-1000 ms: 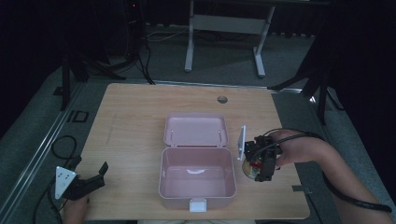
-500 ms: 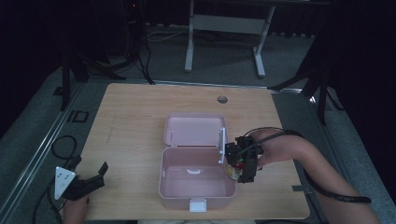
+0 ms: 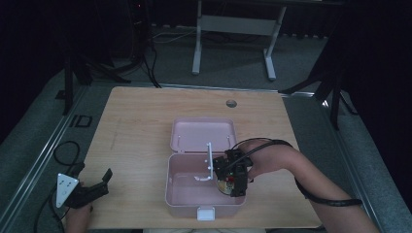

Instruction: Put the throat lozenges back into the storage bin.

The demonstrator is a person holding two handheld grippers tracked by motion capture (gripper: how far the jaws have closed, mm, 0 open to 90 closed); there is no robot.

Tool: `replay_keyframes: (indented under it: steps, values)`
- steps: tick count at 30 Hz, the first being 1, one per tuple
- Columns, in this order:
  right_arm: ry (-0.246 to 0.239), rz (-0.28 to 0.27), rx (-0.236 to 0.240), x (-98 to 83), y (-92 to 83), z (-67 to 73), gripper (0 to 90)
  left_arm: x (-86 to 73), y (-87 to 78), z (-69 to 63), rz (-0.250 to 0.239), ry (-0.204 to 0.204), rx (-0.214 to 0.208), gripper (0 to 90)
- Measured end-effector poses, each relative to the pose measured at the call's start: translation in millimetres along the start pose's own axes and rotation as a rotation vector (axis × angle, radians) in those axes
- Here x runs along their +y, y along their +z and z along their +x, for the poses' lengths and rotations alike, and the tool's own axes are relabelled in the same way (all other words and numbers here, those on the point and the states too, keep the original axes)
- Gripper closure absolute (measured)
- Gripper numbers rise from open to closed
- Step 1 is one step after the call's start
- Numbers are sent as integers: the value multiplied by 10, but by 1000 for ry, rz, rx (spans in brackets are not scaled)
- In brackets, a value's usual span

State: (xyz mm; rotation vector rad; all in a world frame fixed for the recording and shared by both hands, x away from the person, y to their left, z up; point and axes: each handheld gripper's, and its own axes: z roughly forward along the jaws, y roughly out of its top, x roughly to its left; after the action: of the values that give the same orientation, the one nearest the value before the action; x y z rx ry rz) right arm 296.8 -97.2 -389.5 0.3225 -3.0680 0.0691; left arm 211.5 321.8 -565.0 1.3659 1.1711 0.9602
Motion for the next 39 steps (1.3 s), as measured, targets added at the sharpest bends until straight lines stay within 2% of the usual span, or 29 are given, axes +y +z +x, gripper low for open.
replay_keyframes:
  steps: [7,23,27,31,39]
  values:
    - [10,21,4,15,226,-68,197,0,1,0,1,1,-1,3]
    - [19,-11,14,49,525,-126,197,1,2,1,3,2,-3,3]
    - [21,-1,24,71,591,-141,197,1,2,1,3,2,-4,3]
    - [-1,22,26,87,675,-138,197,1,2,2,3,2,-5,3]
    - [18,58,50,94,801,-167,197,2,4,0,5,4,-6,3]
